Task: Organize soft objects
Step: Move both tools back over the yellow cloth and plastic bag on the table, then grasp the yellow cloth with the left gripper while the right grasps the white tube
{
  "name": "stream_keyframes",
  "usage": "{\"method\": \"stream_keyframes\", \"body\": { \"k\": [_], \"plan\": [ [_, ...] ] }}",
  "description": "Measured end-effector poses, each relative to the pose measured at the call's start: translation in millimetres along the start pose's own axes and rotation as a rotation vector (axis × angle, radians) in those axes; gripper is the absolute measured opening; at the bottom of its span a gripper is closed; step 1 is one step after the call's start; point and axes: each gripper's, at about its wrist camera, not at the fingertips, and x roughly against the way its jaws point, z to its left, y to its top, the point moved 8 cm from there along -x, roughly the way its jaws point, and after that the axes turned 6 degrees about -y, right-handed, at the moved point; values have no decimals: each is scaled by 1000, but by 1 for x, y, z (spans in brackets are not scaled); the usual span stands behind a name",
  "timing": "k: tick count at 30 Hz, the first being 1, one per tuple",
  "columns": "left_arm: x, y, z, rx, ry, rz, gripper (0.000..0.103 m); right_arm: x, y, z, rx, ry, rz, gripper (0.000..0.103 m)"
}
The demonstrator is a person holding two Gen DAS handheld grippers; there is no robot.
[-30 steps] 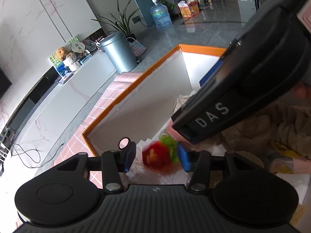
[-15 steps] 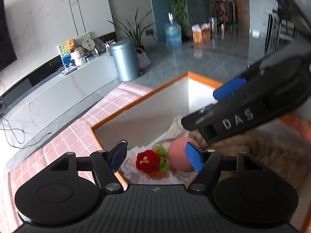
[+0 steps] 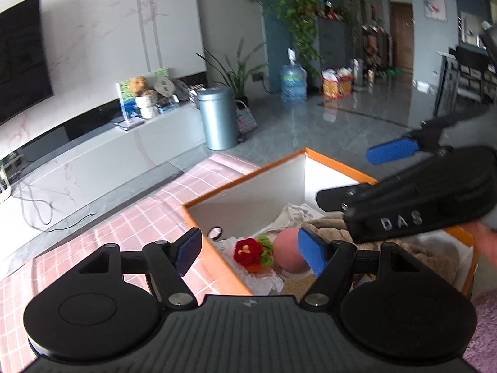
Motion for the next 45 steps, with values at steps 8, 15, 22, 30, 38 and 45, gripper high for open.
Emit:
{"method": "stream_keyframes", "body": {
  "k": [8, 15, 22, 30, 38, 45],
  "plan": [
    [40, -16, 17, 91, 42, -46, 83, 47, 1, 38, -1, 12, -158, 78],
    [75, -53, 51, 229, 115, -64, 83, 76, -11, 83, -24, 60, -261, 80],
    [91, -107, 102, 433, 164, -25, 80, 71, -31, 150, 55, 151, -257, 80],
    [95, -149, 141, 543, 210, 3, 74, 27, -48, 203, 132, 194, -147, 75],
    [86, -190, 159, 644, 250, 98, 73, -21, -68, 231, 149, 202, -31, 74],
    [79, -202, 152, 680, 202, 158, 65, -43, -95, 239, 156, 257, 71, 74]
  ]
}}
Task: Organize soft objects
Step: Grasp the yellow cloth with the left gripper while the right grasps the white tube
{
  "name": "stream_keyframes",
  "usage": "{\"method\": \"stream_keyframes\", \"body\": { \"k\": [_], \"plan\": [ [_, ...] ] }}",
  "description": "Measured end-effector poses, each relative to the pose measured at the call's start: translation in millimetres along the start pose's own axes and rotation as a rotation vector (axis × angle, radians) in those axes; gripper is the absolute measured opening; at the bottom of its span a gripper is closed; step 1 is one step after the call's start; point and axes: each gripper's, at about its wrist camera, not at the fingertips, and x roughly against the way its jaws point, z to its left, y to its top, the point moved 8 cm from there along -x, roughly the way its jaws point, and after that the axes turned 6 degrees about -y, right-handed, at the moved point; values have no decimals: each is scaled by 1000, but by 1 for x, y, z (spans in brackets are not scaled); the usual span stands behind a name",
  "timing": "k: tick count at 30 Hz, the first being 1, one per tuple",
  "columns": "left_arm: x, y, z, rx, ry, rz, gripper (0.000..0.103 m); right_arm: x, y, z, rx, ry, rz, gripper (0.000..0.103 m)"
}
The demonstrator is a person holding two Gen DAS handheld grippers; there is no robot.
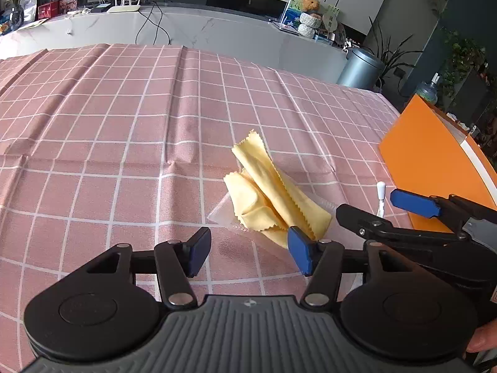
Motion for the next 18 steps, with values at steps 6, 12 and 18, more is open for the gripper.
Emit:
{"method": "stream_keyframes", "body": {
  "k": [6, 12, 18],
  "plan": [
    [1, 4, -1, 14, -11, -24, 65, -14, -8, -4, -64, 41, 62, 73],
    [-5, 20, -19, -19, -87, -75, 77, -18, -13, -3, -58, 49, 84, 62],
    [-29, 16, -25, -58, -47, -54, 76, -16, -17, 1, -31, 54, 88, 55]
  ]
}}
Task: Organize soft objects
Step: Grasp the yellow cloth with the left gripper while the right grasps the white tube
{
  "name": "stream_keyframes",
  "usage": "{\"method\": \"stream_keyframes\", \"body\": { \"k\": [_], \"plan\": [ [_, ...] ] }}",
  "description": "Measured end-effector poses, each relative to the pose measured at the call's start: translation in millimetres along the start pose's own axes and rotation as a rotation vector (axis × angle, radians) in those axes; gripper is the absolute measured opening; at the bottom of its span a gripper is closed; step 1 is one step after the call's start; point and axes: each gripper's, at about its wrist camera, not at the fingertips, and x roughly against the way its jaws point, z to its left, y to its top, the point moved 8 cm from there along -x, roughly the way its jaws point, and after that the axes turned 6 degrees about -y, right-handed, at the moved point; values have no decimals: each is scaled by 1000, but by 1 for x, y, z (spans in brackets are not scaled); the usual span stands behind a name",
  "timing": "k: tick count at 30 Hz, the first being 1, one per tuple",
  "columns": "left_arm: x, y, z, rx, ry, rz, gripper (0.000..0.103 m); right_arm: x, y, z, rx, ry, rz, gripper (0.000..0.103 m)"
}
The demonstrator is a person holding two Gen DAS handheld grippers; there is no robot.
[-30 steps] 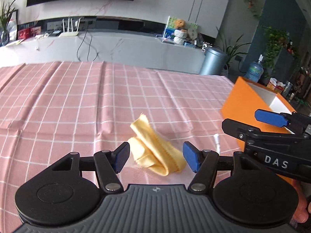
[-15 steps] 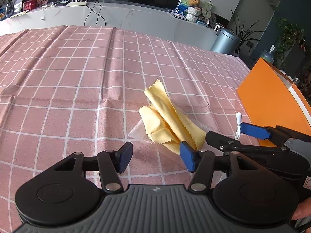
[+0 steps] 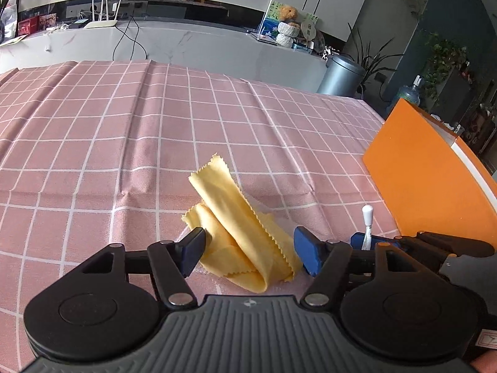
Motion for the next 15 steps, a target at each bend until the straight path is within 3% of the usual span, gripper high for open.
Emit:
{"method": "stream_keyframes", "body": {
  "k": [3, 6, 8, 10, 13, 15],
  "plan": [
    [-4, -3, -6, -72, 29, -14, 71, 1, 0, 6, 23, 12, -8, 52],
    [-5, -4, -8, -105, 48, -26, 54, 2, -1, 10, 38, 19, -17, 52],
    [-5, -4, -9, -132, 70, -27, 23, 3, -2, 12, 41, 24, -18, 52],
    [-5, -4, -10, -147, 70, -22, 8, 3, -2, 13, 49, 21, -23, 51],
    [-1, -2, -11, -137, 60, -41, 5, 6, -2, 16, 77, 17, -37, 33],
    [3, 1, -12, -149, 64, -56, 4, 7, -3, 18, 118, 0, -50, 7]
  ]
}}
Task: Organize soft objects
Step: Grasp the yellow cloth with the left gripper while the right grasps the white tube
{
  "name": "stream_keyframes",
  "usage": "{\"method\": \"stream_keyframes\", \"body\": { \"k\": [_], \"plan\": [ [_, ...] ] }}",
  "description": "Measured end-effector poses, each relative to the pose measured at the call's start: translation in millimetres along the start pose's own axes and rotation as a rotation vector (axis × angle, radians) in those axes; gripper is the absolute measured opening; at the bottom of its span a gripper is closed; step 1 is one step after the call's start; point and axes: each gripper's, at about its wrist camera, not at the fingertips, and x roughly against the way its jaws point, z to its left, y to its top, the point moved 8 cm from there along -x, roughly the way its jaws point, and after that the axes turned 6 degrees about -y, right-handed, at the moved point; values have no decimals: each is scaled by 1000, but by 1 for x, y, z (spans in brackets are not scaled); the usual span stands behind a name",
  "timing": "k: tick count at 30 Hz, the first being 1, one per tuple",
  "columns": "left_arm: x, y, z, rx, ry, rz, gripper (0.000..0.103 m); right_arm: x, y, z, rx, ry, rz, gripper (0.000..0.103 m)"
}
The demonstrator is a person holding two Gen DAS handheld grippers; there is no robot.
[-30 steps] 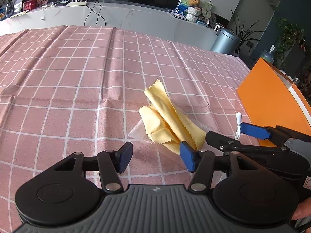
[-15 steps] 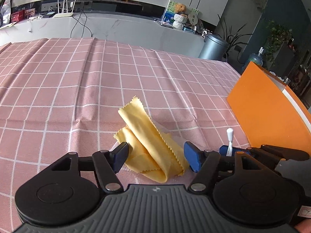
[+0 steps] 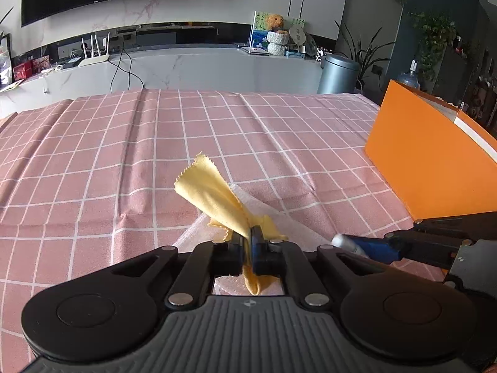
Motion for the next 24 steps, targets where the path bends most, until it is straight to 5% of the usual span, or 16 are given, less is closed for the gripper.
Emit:
{"method": "stream_keyframes", "body": {
  "k": [8, 13, 16, 17, 20, 24],
  "plan": [
    [14, 4, 12, 6, 41, 77, 5, -2, 3, -20, -16, -118, 9, 0],
    [14, -12, 16, 15, -13, 175, 6, -3, 2, -28, -87, -76, 36, 4],
    [13, -13, 15, 10, -17, 170, 17, 0, 6, -27, -107, -44, 15, 26],
    [14, -12, 14, 11, -18, 159, 28, 1, 7, -28, -116, -33, 6, 43],
    [17, -9, 17, 25, -3, 119, 57, 1, 9, -24, -115, 9, -6, 54],
    [17, -6, 21, 52, 11, 101, 60, -6, 7, -26, -132, 15, 18, 68]
  ]
}}
